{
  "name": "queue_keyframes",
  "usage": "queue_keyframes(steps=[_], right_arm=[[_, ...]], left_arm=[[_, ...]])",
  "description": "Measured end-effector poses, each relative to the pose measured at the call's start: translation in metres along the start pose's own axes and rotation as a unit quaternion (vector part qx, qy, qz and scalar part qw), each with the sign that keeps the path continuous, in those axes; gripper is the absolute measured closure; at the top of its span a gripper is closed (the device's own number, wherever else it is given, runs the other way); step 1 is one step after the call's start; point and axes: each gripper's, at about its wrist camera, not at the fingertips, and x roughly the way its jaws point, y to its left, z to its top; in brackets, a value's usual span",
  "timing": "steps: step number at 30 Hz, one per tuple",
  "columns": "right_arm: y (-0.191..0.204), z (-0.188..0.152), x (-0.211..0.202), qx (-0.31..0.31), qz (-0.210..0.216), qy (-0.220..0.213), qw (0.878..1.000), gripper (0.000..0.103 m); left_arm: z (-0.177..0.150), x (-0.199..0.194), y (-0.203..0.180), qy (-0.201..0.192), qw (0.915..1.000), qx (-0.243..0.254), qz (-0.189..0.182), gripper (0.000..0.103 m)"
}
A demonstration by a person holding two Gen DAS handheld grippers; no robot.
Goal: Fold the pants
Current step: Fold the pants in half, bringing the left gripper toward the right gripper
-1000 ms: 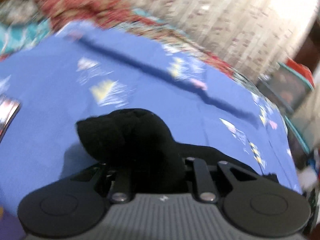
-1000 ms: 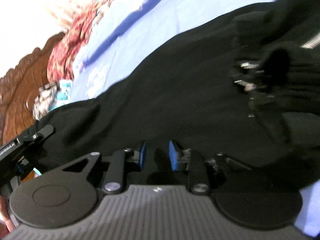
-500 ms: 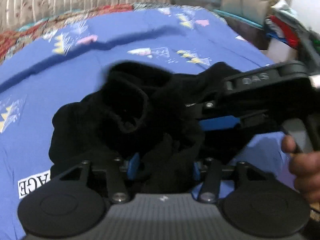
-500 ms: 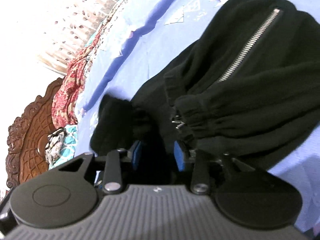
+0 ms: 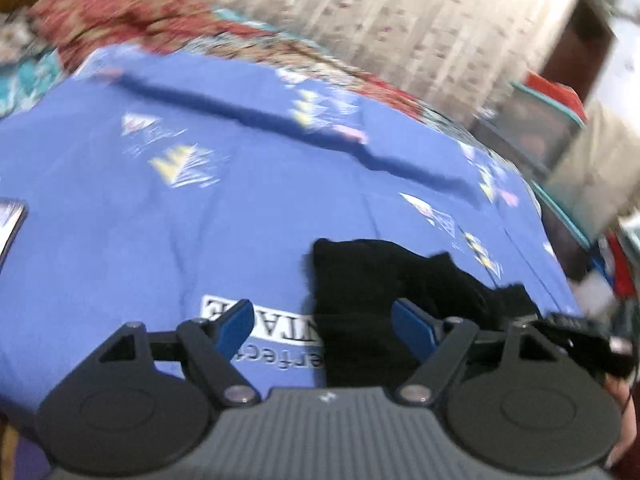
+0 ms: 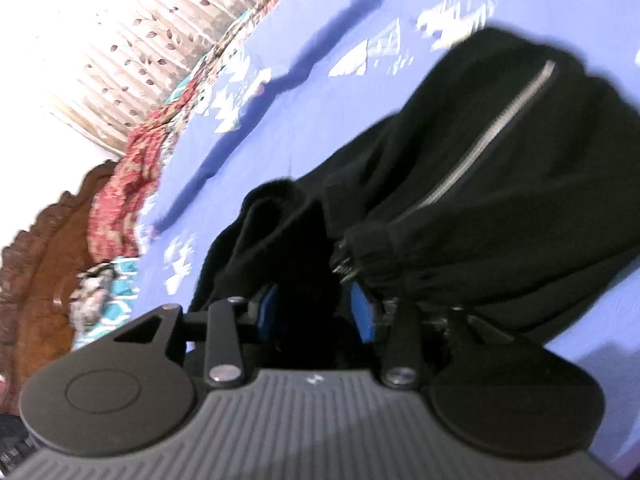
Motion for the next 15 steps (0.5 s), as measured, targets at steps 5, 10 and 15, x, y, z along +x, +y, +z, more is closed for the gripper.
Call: queue_keyframes(steps=[5,10,15], right_arm=[[0.000,0.004,-0.023,0.004,0.031,-0.038,0.999,0.035],[0.021,-0.006,0.010,-0.027,0.037,0.026,0.999,0.020],[0.030,-0.016,0.061,-0.029,-0.010,0.095,0.995,0.051]], left_arm=[[-0.005,0.029,-0.001,0.028,0.9991,-0.024,-0.022,0.025],[-0.010,0.072,-0.008,0.075,0.9959,-0.033,-0.039,0.021],[-0.021,0.115,-0.014,0.141,0.9879,-0.046,-0.045,0.071]])
